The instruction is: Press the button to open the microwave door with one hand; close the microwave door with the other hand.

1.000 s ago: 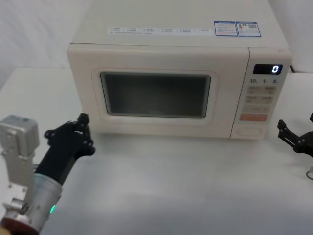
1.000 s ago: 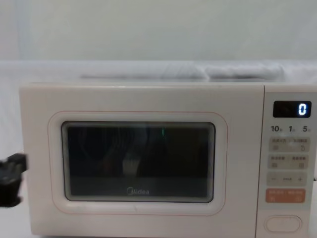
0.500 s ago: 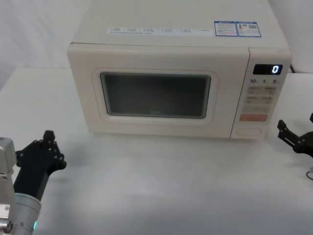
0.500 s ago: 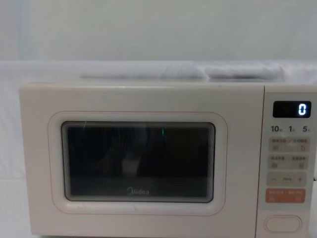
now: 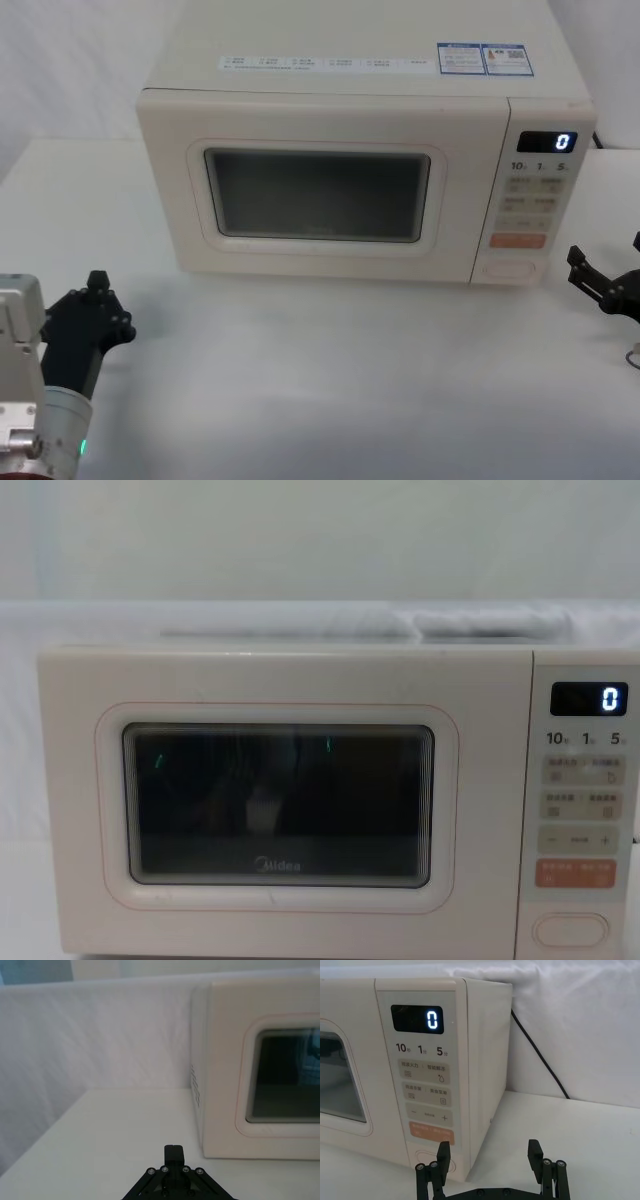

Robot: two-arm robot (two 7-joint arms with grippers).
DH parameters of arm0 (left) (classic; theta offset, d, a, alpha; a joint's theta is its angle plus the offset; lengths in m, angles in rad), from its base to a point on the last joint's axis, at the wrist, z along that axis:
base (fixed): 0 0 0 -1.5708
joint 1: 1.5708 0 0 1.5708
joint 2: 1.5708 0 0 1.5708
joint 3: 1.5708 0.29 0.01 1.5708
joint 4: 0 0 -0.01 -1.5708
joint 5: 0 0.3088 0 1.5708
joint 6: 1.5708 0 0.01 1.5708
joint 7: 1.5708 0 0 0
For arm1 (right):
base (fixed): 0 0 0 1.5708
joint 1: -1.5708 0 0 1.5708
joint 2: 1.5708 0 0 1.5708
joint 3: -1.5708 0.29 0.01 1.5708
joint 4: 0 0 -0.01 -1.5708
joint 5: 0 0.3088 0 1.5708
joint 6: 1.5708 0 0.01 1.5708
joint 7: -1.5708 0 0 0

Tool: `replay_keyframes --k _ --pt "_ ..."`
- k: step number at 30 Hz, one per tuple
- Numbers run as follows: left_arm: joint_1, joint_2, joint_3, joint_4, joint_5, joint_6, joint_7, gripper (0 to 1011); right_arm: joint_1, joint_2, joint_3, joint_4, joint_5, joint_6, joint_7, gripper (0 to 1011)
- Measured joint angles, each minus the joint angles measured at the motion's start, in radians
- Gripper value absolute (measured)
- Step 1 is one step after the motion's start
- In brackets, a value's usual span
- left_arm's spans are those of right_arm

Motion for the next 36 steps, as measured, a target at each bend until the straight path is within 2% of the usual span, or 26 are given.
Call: replay_keyframes --k 7,18,27,33,35,36 --pt "-0.015 -0.009 0.011 0.026 0.027 0.014 -0.023 0 0.000 0.000 0.000 0.000 0.000 0.000 0.000 1002" --pt "-0.026 -0.008 0.031 0.041 0.116 0.043 -0.041 0 0.000 0.000 0.000 0.000 0.000 0.000 0.000 1002" --pt "-0.026 -0.007 0.031 0.041 0.113 0.044 -0.042 4 0.000 0.000 0.000 0.000 0.000 0.000 0.000 1002" --pt "-0.026 -0.006 0.031 0.041 0.111 0.043 -0.042 125 0.000 0.000 0.000 0.000 0.000 0.000 0.000 1002" --pt "-0.026 -0.006 0.030 0.041 0.109 0.042 -0.042 203 0.000 0.000 0.000 0.000 0.000 0.000 0.000 1002" --pt "-0.025 -0.006 0.030 0.041 0.109 0.042 -0.042 203 0.000 0.000 0.000 0.000 0.000 0.000 0.000 1002"
